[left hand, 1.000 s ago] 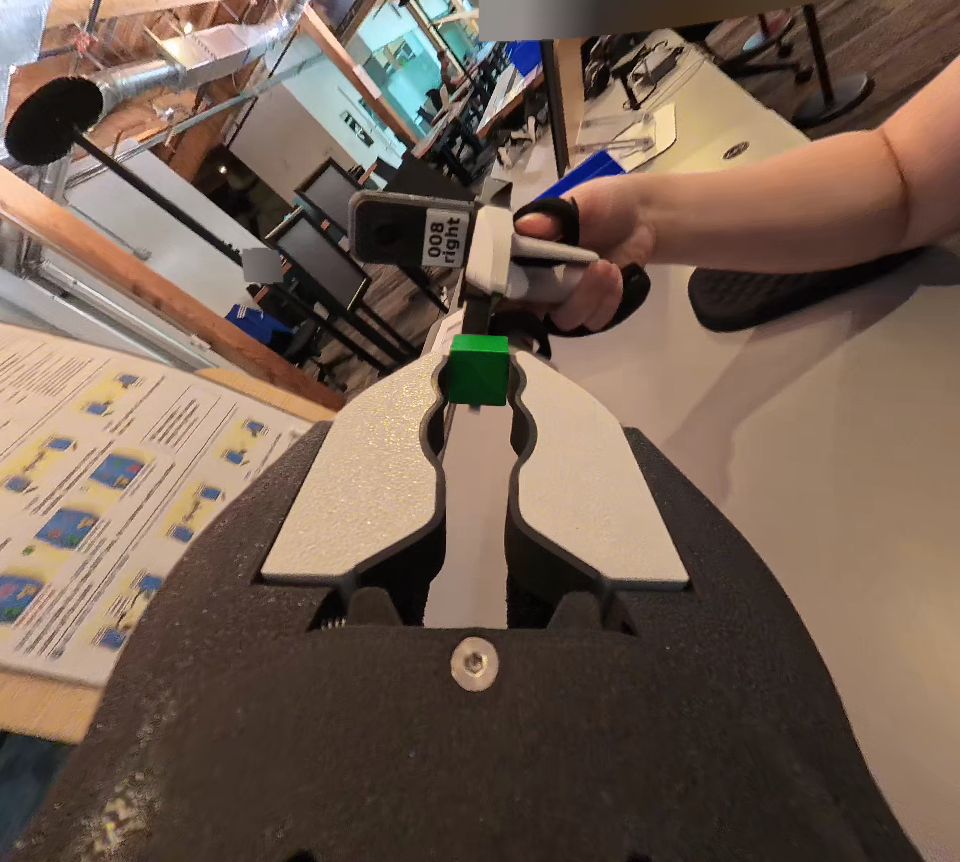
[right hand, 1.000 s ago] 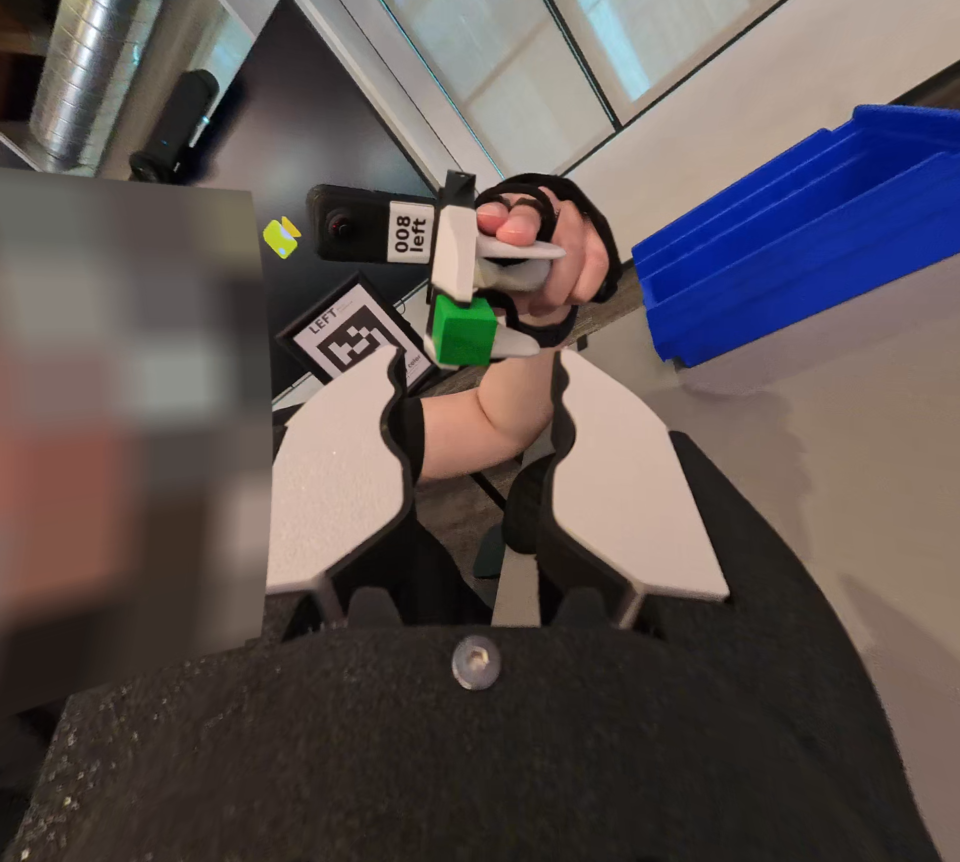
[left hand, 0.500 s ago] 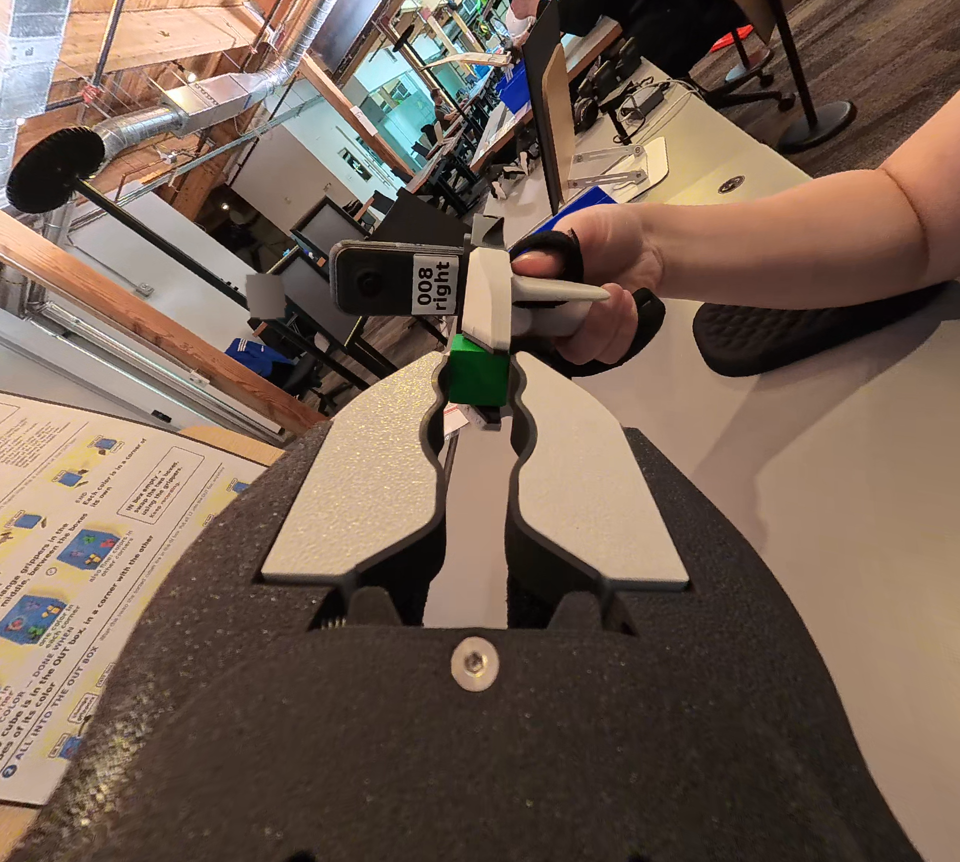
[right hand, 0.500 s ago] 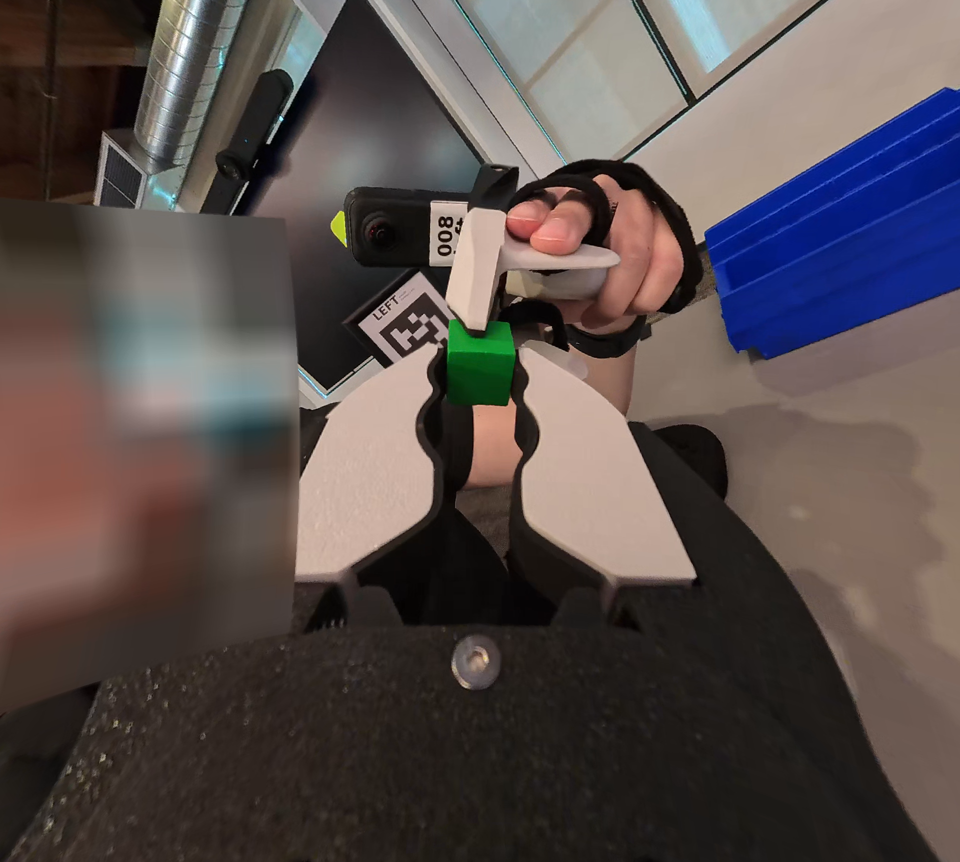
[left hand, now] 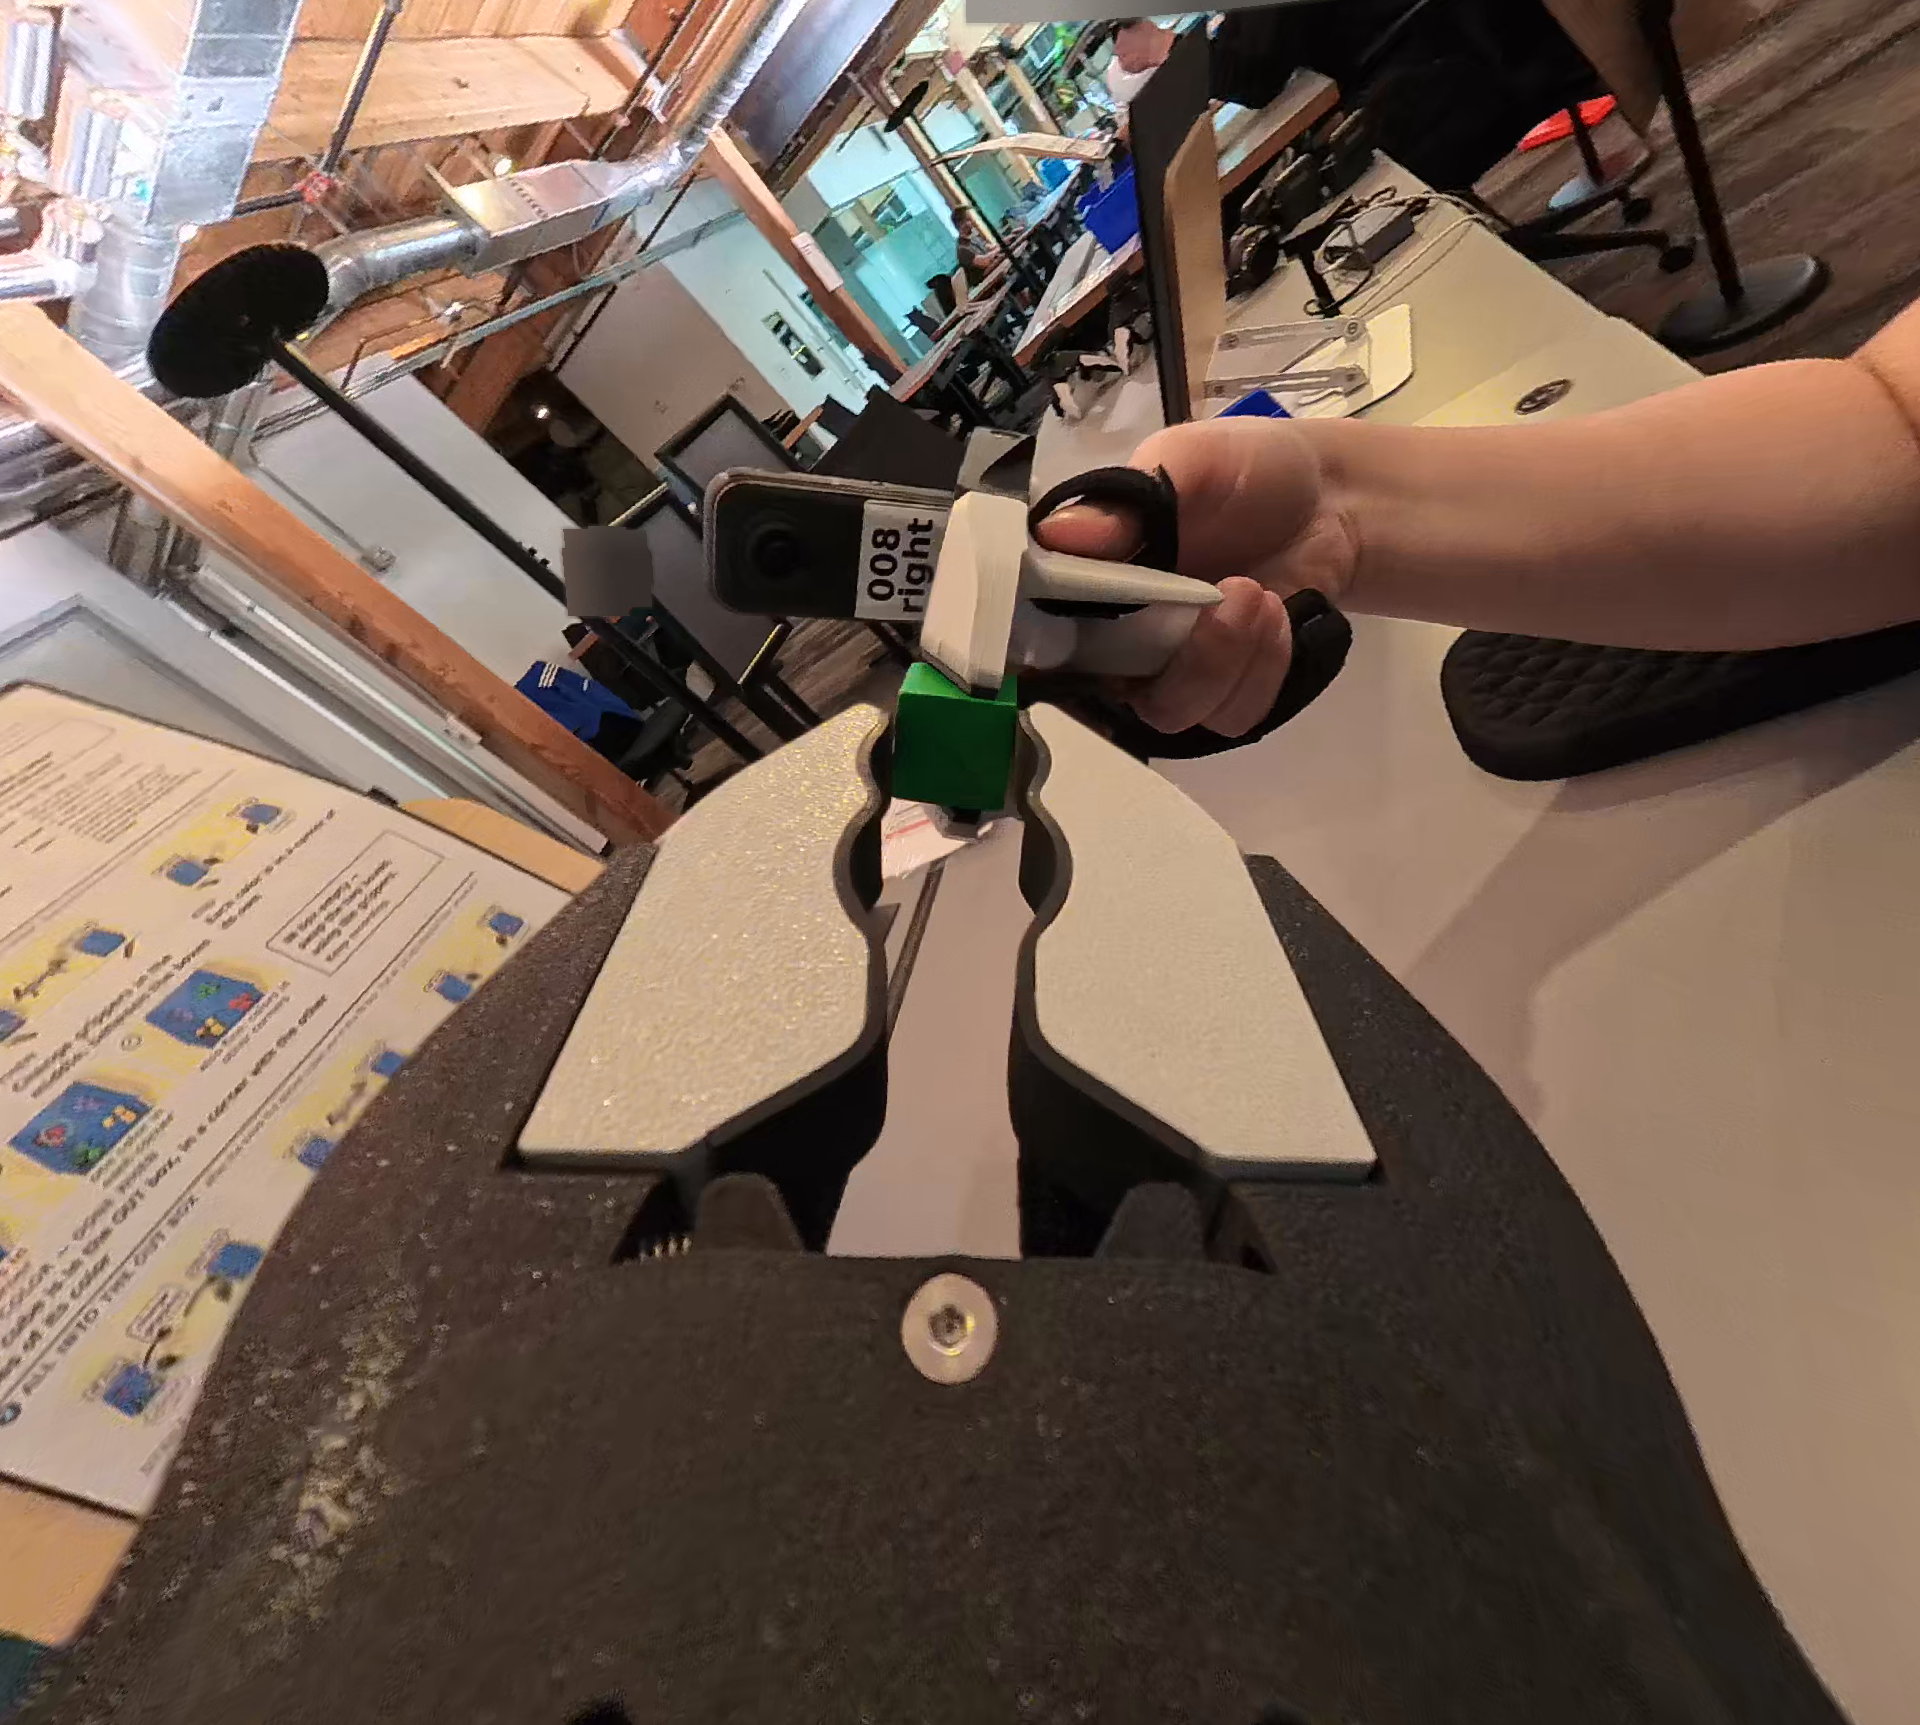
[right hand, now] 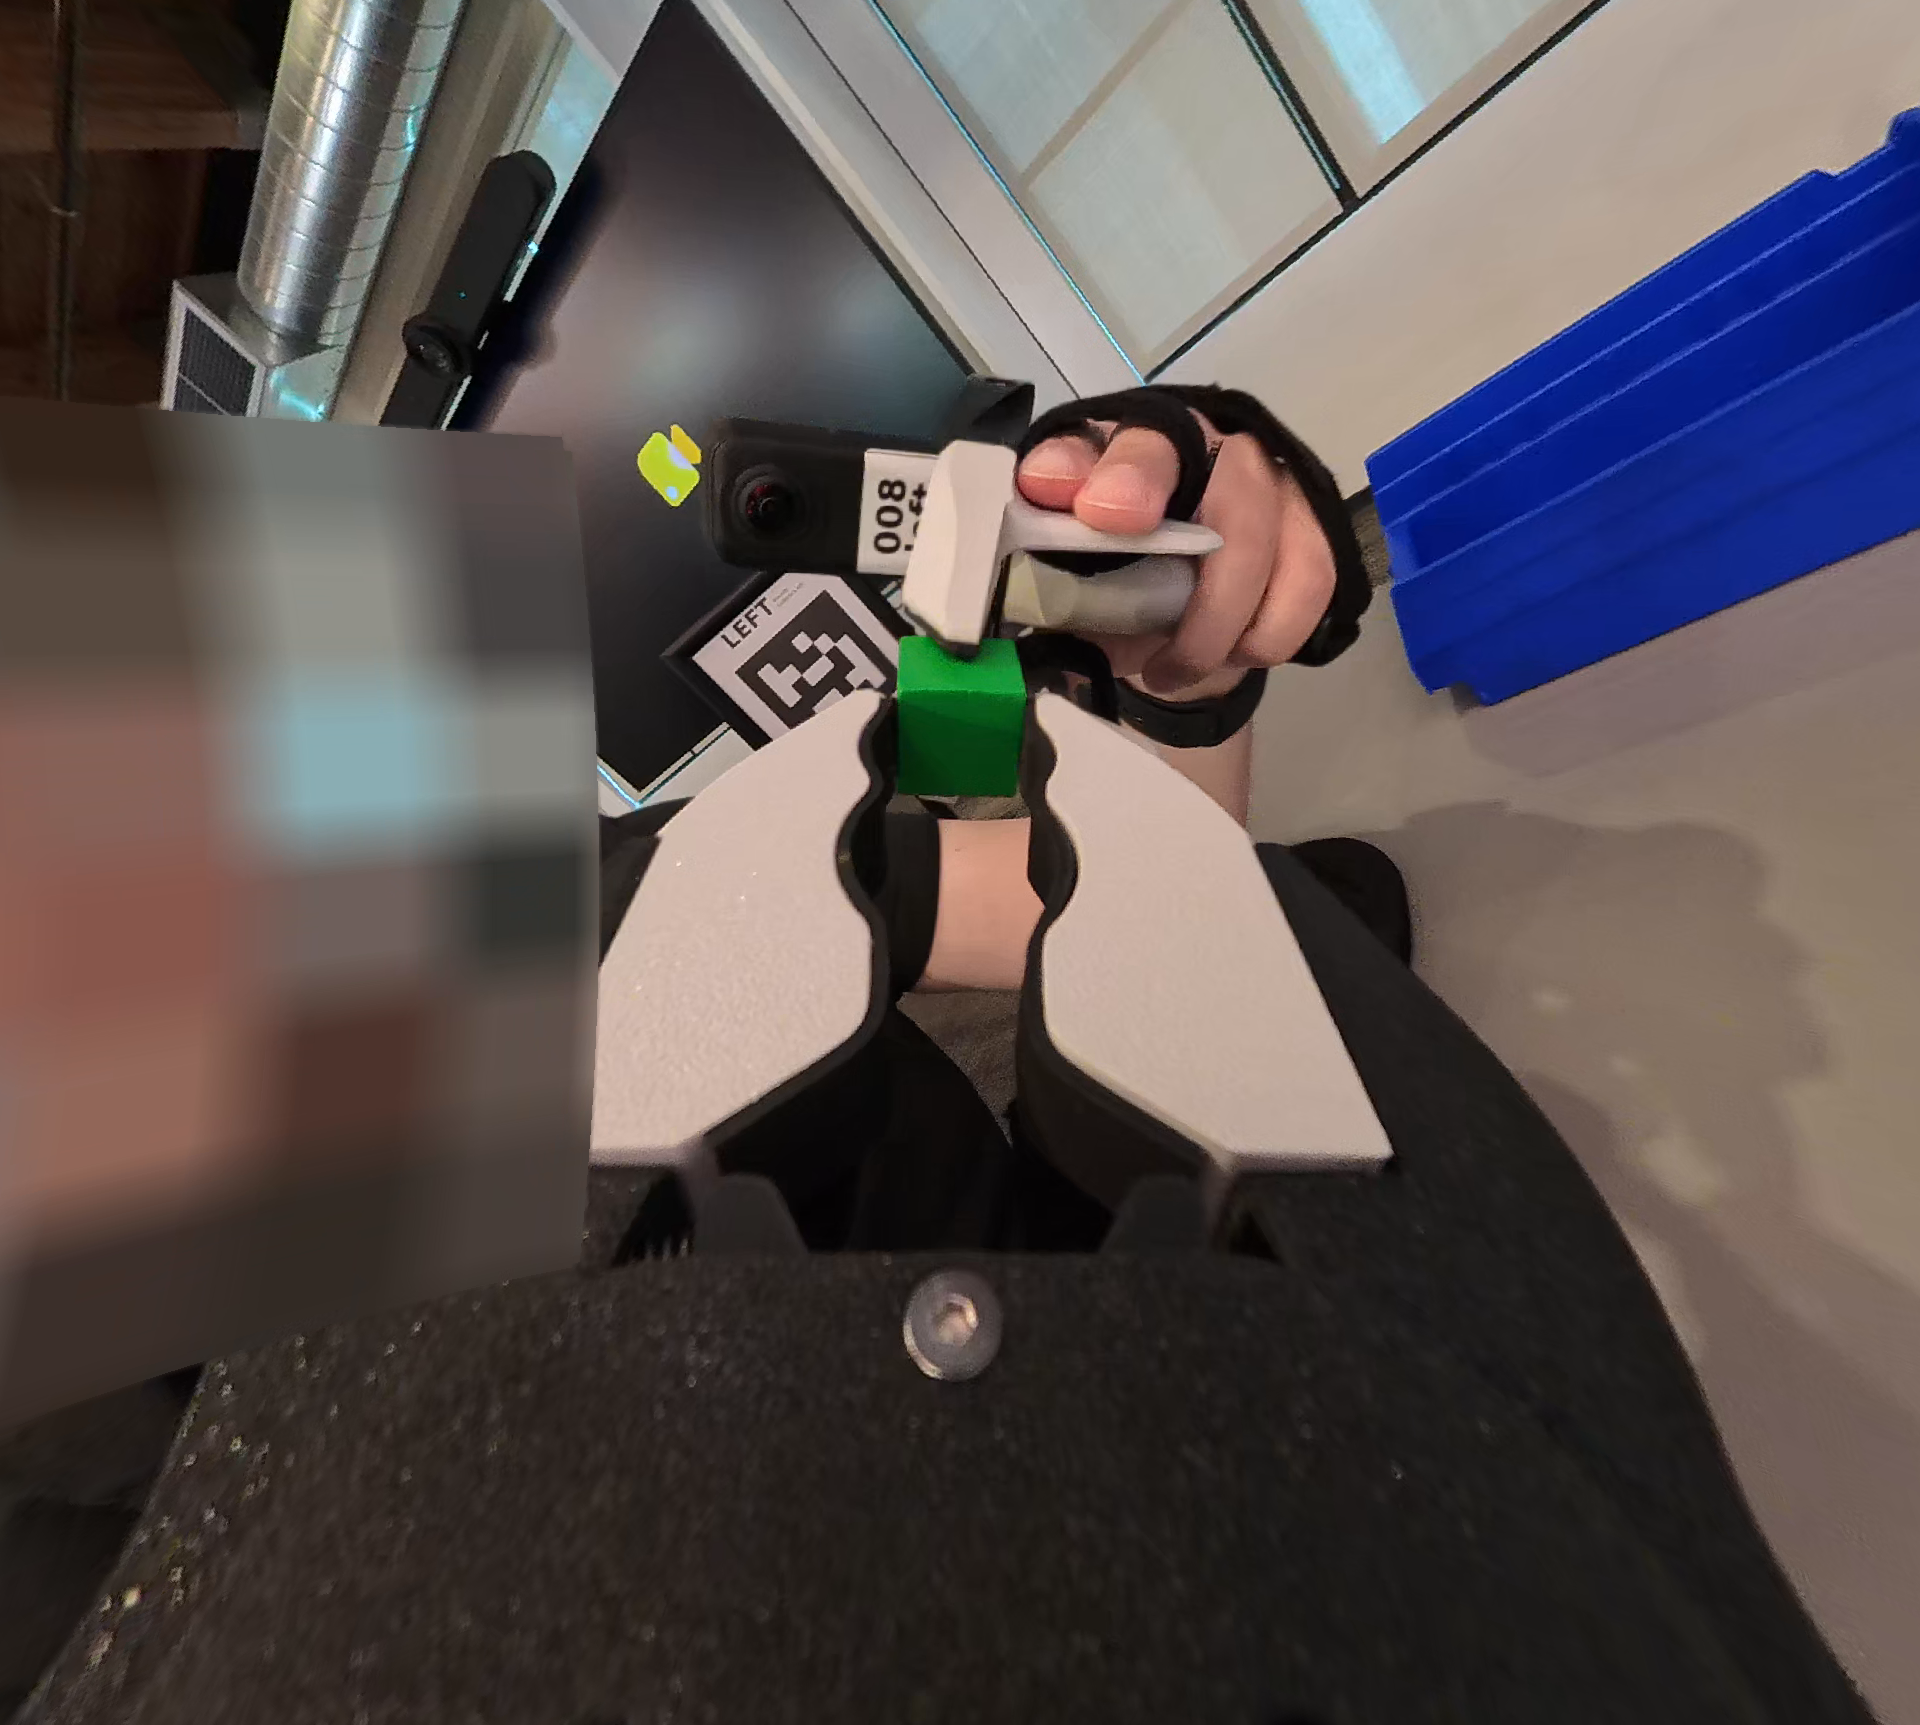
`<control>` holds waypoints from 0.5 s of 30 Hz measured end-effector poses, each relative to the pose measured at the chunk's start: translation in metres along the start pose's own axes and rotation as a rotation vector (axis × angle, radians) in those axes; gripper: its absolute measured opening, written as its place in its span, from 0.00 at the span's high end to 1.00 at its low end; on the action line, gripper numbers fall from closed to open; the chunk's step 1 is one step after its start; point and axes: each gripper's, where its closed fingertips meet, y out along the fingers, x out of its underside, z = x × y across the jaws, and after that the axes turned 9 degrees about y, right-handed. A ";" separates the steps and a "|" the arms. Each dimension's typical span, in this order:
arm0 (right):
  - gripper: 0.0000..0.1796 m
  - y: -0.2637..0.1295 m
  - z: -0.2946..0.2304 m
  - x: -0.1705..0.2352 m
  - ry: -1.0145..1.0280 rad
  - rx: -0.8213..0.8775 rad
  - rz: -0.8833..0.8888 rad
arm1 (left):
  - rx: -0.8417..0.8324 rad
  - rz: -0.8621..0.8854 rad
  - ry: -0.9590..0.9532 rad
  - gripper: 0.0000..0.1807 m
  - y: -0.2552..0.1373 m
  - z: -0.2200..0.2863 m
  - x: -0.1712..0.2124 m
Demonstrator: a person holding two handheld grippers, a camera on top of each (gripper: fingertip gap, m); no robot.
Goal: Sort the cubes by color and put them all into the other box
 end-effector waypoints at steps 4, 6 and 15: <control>0.88 -0.008 0.006 0.000 0.003 0.013 -0.001 | 0.024 -0.046 -0.082 0.84 0.000 0.007 0.011; 0.88 -0.016 0.003 -0.003 -0.002 0.012 0.012 | 0.017 -0.026 -0.120 0.80 -0.005 0.004 0.011; 0.88 -0.171 -0.018 -0.042 -0.305 0.669 0.193 | -0.129 -0.069 -0.176 0.83 -0.029 -0.032 0.030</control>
